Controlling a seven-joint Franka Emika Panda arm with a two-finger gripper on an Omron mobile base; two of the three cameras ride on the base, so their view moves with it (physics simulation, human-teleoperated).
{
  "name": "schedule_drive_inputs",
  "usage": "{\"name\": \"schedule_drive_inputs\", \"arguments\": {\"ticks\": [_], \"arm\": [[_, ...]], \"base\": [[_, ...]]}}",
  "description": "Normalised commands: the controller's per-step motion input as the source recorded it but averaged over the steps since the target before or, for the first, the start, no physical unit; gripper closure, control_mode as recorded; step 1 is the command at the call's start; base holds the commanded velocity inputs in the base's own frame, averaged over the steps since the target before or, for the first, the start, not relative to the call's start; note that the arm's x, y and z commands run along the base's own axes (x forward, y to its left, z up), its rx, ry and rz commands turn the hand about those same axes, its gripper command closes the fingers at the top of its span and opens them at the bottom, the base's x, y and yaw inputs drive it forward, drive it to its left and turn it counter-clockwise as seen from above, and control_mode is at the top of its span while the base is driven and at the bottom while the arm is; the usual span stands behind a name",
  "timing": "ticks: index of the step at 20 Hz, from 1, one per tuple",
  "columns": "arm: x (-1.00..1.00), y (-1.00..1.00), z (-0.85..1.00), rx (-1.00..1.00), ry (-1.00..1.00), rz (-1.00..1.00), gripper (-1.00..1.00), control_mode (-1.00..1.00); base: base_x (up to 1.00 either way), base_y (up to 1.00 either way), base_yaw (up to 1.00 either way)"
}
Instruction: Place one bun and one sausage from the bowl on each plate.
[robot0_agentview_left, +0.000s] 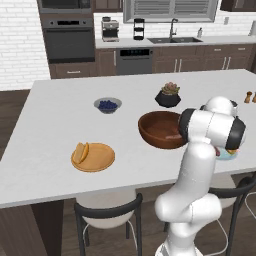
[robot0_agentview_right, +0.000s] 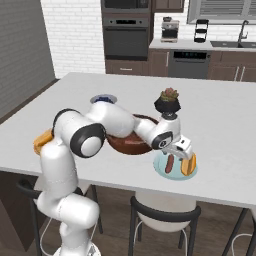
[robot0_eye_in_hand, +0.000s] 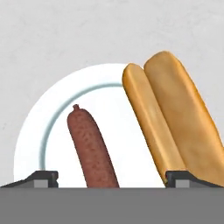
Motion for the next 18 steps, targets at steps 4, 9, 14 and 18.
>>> {"name": "schedule_drive_inputs", "arguments": {"ticks": [4,9,14,18], "arm": [[-0.54,0.34,1.00,0.08,-0.10,0.00,-1.00,-1.00],[-0.04,0.96,0.90,0.03,-0.01,0.00,-1.00,-1.00],[0.34,1.00,0.71,0.01,0.03,0.00,-1.00,-1.00],[0.37,1.00,0.52,0.01,0.10,0.00,-1.00,-1.00]], "base": [[0.00,0.00,0.00],[0.00,0.00,0.00],[0.00,0.00,0.00],[0.00,0.00,0.00]]}}
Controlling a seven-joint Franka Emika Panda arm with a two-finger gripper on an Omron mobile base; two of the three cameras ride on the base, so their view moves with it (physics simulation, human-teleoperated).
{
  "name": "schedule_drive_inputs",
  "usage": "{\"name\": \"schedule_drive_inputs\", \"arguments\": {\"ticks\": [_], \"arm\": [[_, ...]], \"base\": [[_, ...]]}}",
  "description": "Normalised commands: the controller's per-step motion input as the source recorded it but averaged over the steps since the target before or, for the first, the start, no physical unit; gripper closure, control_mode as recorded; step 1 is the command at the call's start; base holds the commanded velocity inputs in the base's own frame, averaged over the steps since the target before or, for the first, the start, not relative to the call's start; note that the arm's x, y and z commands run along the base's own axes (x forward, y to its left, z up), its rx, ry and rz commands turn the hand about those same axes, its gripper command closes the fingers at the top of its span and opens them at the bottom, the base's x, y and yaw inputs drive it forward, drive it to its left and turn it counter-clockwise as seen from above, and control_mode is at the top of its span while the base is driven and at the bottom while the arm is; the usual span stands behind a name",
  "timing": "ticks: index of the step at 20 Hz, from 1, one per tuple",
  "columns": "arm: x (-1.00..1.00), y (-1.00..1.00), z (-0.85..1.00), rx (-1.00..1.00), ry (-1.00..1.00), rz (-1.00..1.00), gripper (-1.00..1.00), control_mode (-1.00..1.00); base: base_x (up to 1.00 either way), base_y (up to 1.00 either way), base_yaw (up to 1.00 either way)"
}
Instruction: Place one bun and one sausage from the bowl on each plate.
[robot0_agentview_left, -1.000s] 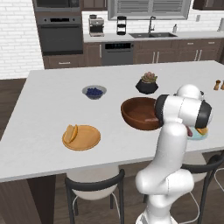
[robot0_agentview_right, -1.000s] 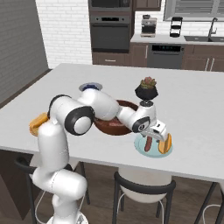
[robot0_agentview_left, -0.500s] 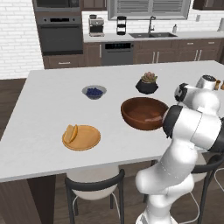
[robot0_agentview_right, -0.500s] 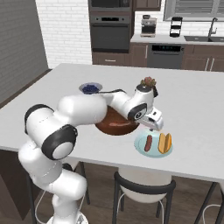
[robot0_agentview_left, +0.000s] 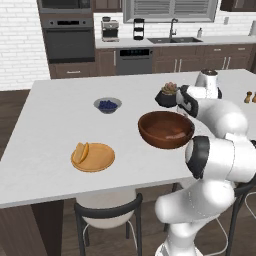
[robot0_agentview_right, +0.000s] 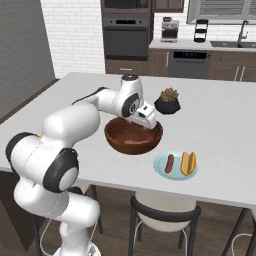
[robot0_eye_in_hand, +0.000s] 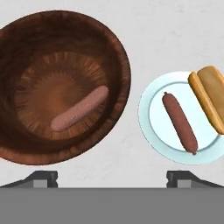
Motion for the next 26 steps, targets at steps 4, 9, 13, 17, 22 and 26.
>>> {"name": "schedule_drive_inputs", "arguments": {"ticks": [4,9,13,17,22,26], "arm": [[0.39,0.92,0.23,0.03,0.16,0.00,-1.00,-1.00],[0.44,0.55,-0.11,0.01,0.23,0.00,-1.00,-1.00],[0.39,0.10,-0.56,0.00,0.18,-0.04,-1.00,-1.00],[0.32,-0.09,-0.62,0.00,0.12,-0.09,-1.00,-1.00],[0.37,-0.21,-0.59,0.00,0.06,-0.11,-1.00,-1.00],[0.16,-0.33,-0.59,0.00,0.06,-0.11,-1.00,-1.00]], "base": [[0.00,0.00,0.00],[0.00,0.00,0.00],[0.00,0.00,0.00],[0.00,0.00,0.00],[0.00,0.00,0.00],[0.00,0.00,0.00]]}}
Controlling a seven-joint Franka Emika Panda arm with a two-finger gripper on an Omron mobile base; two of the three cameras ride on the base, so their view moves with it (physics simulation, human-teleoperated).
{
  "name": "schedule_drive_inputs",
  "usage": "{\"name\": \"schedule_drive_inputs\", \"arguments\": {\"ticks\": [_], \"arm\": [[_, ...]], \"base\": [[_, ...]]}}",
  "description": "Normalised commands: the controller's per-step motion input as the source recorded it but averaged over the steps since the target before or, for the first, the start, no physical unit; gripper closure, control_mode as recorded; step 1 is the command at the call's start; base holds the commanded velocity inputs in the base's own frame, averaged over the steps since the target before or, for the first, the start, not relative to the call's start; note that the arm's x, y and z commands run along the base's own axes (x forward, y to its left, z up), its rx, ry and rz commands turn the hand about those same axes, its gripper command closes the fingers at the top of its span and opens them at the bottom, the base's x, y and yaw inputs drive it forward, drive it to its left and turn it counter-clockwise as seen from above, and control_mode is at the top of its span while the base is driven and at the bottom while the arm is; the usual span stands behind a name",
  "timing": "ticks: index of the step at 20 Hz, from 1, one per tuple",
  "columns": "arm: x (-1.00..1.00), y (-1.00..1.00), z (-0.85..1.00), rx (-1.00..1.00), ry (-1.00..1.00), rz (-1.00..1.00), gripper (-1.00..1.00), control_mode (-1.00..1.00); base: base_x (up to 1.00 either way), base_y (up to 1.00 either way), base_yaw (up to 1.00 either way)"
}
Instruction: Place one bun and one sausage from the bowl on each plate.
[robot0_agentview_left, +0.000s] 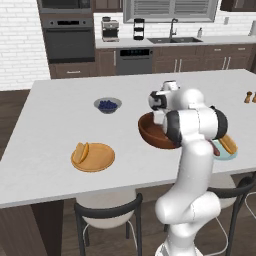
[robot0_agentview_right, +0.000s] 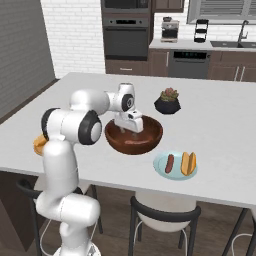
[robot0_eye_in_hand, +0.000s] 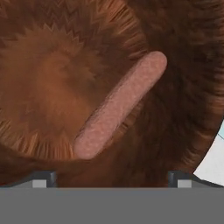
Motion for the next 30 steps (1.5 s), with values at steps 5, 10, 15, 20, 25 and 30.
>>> {"name": "schedule_drive_inputs", "arguments": {"ticks": [5,10,15,20,25,30], "arm": [[0.05,-0.24,-0.53,0.00,0.04,-0.10,-1.00,-1.00],[0.10,-0.03,-0.40,0.00,0.01,-0.07,-1.00,-1.00],[0.24,0.00,-0.33,0.00,0.01,-0.03,-1.00,-1.00],[0.14,0.00,-0.33,0.00,0.00,-0.01,-1.00,-1.00],[0.00,0.00,-0.51,0.00,0.00,-0.01,1.00,-1.00],[-0.10,0.00,-0.26,0.01,0.00,0.00,1.00,-1.00]], "base": [[0.00,0.00,0.00],[0.00,0.00,0.00],[0.00,0.00,0.00],[0.00,0.00,0.00],[0.00,0.00,0.00],[0.00,0.00,0.00]]}}
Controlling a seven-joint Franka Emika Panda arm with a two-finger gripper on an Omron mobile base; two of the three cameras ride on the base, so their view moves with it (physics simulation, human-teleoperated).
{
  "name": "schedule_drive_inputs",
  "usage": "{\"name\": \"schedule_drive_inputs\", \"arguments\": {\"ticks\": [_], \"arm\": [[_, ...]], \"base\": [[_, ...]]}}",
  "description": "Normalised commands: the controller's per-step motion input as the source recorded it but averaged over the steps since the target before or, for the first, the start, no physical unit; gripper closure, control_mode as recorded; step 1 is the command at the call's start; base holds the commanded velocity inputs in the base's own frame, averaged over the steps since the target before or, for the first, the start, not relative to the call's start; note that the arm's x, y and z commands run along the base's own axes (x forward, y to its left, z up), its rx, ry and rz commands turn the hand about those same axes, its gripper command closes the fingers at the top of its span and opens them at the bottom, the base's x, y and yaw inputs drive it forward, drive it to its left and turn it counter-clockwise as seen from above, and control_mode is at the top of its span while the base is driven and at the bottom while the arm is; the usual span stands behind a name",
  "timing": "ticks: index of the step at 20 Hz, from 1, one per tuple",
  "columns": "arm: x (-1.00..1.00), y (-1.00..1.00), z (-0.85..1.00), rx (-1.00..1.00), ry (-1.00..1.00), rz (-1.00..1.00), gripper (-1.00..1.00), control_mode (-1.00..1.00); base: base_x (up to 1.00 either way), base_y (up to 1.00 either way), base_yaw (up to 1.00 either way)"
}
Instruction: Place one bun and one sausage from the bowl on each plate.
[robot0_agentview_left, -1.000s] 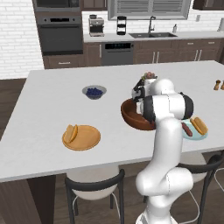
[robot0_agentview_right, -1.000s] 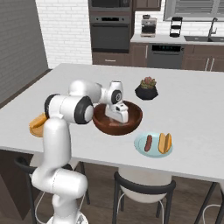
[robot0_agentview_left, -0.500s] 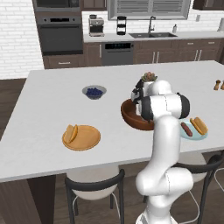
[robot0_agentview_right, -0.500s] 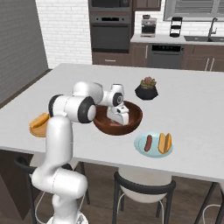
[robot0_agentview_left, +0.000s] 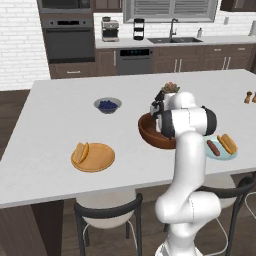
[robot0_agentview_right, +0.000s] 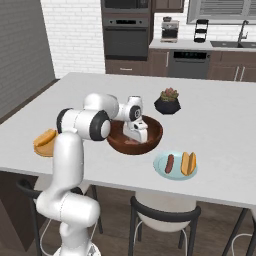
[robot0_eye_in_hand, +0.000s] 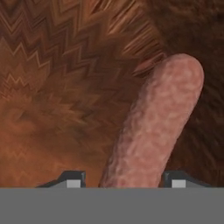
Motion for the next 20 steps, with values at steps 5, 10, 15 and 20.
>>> {"name": "schedule_drive_inputs", "arguments": {"ticks": [5,10,15,20], "arm": [[-0.32,0.10,0.20,0.02,-0.11,0.00,1.00,-1.00],[-0.58,0.34,0.80,0.04,-0.24,0.00,1.00,-1.00],[-0.77,0.68,1.00,0.00,-0.31,0.02,1.00,-1.00],[-0.70,0.77,1.00,0.00,-0.20,0.09,1.00,-1.00]], "base": [[0.00,0.00,0.00],[0.00,0.00,0.00],[0.00,0.00,0.00],[0.00,0.00,0.00]]}}
